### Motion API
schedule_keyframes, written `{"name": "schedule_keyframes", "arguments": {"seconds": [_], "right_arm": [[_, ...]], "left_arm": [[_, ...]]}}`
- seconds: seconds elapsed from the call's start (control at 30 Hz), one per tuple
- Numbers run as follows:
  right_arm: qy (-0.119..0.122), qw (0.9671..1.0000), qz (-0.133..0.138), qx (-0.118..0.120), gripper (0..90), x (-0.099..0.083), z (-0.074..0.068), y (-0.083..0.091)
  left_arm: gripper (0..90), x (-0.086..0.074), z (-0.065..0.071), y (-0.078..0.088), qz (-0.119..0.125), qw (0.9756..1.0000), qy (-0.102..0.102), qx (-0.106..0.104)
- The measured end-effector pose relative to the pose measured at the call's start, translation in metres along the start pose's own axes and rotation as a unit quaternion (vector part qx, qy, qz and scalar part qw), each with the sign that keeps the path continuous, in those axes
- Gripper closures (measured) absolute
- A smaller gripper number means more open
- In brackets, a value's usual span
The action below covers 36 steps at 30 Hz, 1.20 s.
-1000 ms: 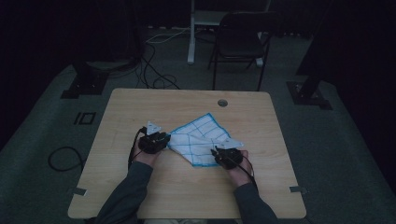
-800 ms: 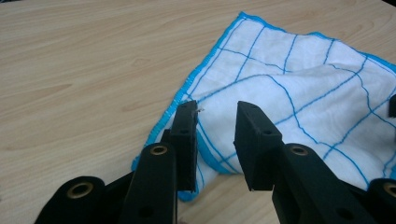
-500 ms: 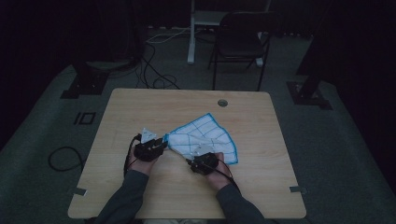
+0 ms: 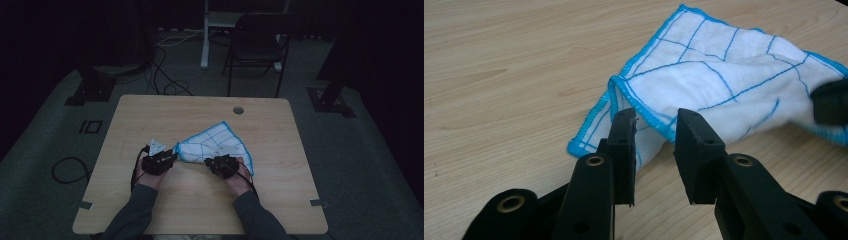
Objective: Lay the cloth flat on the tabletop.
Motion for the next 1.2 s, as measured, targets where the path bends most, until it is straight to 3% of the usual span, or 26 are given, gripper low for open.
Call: {"name": "schedule_keyframes", "arguments": {"seconds": [0.2,0.33,0.5,0.73,0.97,1.2], "right_arm": [[-0.048,0.9988,0.004,-0.01,86.1,-0.001,0.025,0.002],[-0.063,0.9978,0.004,-0.018,86.1,-0.003,0.032,0.001],[-0.071,0.9973,0.005,-0.021,86.1,-0.004,0.037,0.0],[-0.061,0.9979,0.007,-0.022,86.0,0.0,0.036,0.002],[-0.05,0.9983,0.01,-0.03,81.7,0.0,0.033,0.005],[-0.056,0.9973,0.017,-0.046,73.2,-0.002,0.04,0.013]], "left_arm": [[71.3,0.0,0.009,-0.008,-0.015,0.9997,-0.015,-0.011],[70.4,-0.005,0.017,-0.019,-0.034,0.9988,-0.023,-0.025],[65.5,-0.009,0.036,-0.031,-0.05,0.9959,-0.056,-0.051],[61.7,-0.002,0.052,-0.036,-0.041,0.994,-0.074,-0.069],[86.8,0.001,0.056,-0.029,-0.038,0.994,-0.069,-0.076],[88.0,-0.004,0.054,-0.008,-0.028,0.9944,-0.058,-0.083]]}}
Point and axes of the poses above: each handheld gripper's, and its own axes: y roughly backward along the jaws, x roughly out of its top, z roughly to its right, the point moved 1 cm from there along -y, roughly forward along the jaws, and after that the axes turned 2 degrees about -z, right-handed, at the moved point
